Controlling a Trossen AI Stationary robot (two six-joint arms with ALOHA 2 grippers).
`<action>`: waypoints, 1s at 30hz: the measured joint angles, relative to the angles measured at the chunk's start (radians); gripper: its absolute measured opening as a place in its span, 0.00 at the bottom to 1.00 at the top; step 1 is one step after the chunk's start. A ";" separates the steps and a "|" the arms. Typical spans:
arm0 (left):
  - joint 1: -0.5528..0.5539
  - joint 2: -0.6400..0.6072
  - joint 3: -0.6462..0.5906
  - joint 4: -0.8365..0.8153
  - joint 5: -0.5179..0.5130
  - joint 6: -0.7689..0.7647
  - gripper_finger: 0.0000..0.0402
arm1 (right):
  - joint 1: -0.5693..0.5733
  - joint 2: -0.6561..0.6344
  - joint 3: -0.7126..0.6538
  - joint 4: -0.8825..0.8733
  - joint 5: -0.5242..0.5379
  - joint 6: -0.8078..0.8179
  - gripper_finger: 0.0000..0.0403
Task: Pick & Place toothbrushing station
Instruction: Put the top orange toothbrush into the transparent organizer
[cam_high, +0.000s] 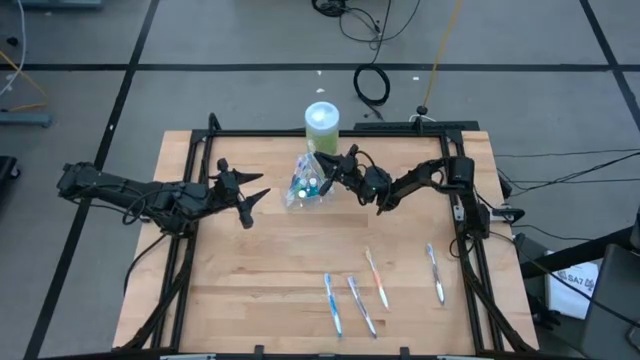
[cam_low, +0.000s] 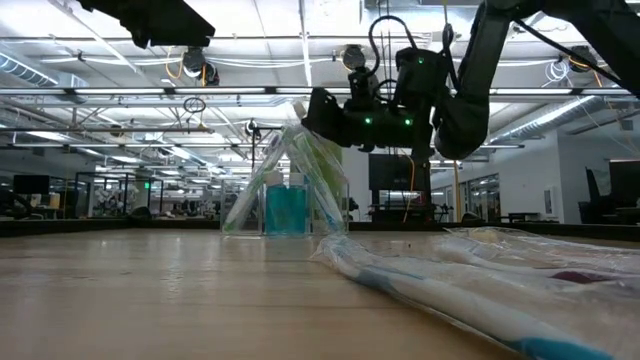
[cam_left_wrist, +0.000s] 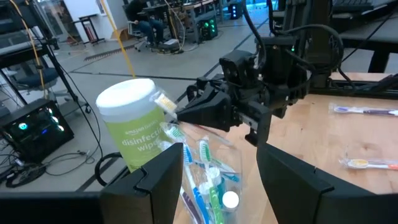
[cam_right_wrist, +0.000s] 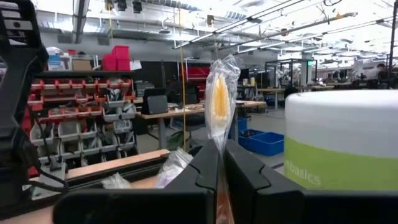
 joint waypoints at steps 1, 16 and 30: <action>0.000 0.000 0.000 0.000 0.000 0.000 0.53 | 0.000 0.009 0.001 0.007 0.000 0.005 0.02; 0.000 0.000 0.000 -0.003 0.001 0.001 0.53 | 0.001 0.043 0.105 0.050 -0.008 0.041 0.02; 0.000 0.000 0.000 -0.012 0.008 -0.003 0.53 | 0.037 0.061 0.089 -0.052 0.058 0.038 0.01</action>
